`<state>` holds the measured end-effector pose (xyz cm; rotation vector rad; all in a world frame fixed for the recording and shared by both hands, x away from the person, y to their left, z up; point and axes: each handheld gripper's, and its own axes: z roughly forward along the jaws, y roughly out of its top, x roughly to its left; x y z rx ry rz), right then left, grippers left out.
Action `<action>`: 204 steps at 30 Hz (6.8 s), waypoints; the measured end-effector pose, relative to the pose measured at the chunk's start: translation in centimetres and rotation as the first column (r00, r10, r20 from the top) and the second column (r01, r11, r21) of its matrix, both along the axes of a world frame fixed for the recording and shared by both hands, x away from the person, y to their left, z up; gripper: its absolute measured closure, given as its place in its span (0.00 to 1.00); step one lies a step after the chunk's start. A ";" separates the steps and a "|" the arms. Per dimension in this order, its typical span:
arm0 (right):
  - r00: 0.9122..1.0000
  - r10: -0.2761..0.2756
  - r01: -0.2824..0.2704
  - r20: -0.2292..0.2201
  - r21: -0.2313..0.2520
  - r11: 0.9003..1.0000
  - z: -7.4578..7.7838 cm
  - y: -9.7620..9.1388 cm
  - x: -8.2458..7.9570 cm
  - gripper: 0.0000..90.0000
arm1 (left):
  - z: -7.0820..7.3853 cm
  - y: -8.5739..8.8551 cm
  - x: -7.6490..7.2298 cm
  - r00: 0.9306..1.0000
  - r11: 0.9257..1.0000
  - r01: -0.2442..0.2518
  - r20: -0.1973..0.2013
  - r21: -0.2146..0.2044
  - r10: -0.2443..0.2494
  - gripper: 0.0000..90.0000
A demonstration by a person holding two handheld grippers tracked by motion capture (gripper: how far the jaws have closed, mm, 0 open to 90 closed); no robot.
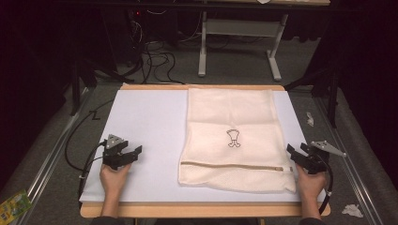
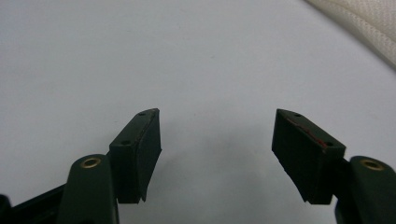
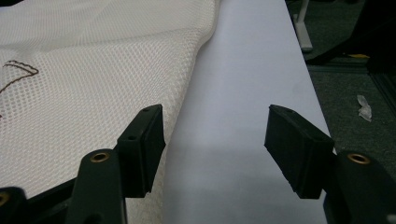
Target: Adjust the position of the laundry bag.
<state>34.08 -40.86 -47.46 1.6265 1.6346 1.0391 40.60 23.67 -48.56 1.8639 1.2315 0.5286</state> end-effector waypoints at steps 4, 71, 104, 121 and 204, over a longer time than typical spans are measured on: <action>1.000 -0.001 0.001 -0.003 -0.002 1.000 0.0 0.0 0.0 0.43 | 0.0 0.0 0.0 1.000 1.000 0.003 -0.003 0.000 -0.003 0.37; 0.971 0.235 -0.235 -0.050 0.004 0.972 2.7 2.5 -2.9 0.67 | 3.9 -10.4 -1.5 0.963 0.961 0.260 -0.044 -0.093 -0.265 0.45; 0.955 0.146 -0.151 -0.257 -0.001 0.989 1.6 2.6 0.6 0.65 | 1.2 -17.2 1.3 0.949 0.969 0.245 -0.201 -0.019 -0.244 0.55; 0.939 0.225 -0.236 -0.259 -0.012 0.972 1.1 2.8 1.2 0.97 | 2.7 -16.9 0.9 0.949 0.957 0.290 -0.126 -0.023 -0.290 0.96; 0.907 0.390 -0.389 -0.160 0.037 0.920 1.6 12.6 2.6 0.91 | 2.0 -6.0 -0.2 0.991 0.991 0.119 -0.070 0.054 -0.115 0.84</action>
